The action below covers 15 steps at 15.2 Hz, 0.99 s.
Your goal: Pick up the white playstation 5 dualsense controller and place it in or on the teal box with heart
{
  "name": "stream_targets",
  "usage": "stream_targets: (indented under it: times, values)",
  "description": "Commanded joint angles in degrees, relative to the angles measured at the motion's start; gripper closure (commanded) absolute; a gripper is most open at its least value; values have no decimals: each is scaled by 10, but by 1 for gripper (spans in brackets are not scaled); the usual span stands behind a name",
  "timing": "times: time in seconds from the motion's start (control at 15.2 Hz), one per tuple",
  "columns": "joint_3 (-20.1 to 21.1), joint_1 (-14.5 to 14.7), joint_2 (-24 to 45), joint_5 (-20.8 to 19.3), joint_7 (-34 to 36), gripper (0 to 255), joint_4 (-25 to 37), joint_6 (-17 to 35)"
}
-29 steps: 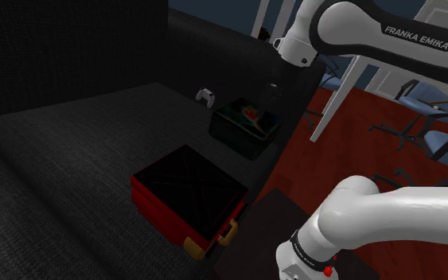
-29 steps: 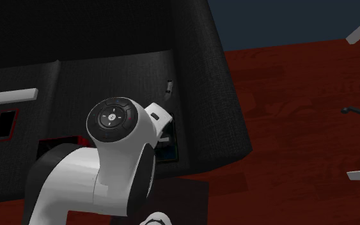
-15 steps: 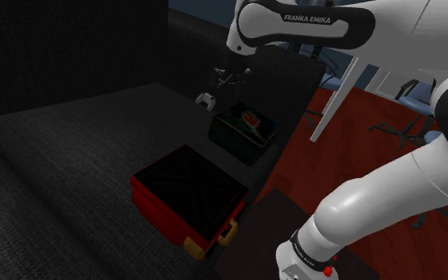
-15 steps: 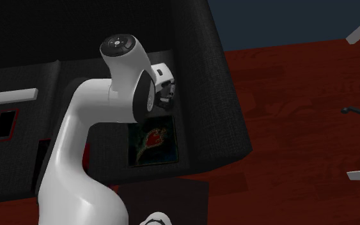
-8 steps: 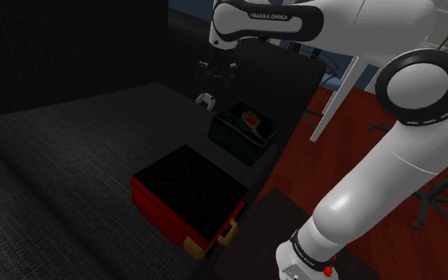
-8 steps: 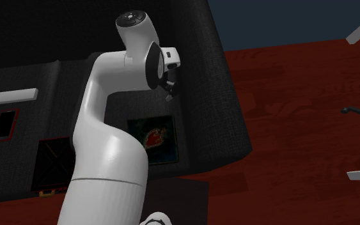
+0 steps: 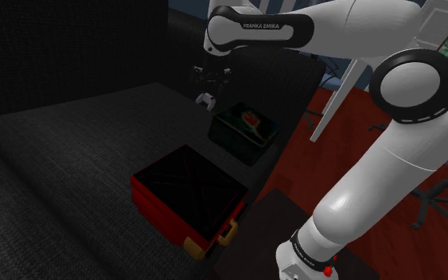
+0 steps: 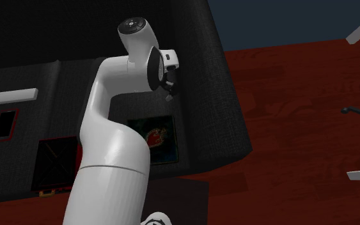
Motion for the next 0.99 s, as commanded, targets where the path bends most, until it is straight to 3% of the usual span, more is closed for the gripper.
stream_targets:
  times: [0.0,0.4,0.46,0.92]
  values:
    - [-8,-8,12,-5,-2,0,-8,5]
    - [-5,-11,12,-5,-2,0,-8,5]
    - [-4,-10,18,-6,1,255,-2,4]
    - [-7,-13,-5,-1,-5,255,-31,13]
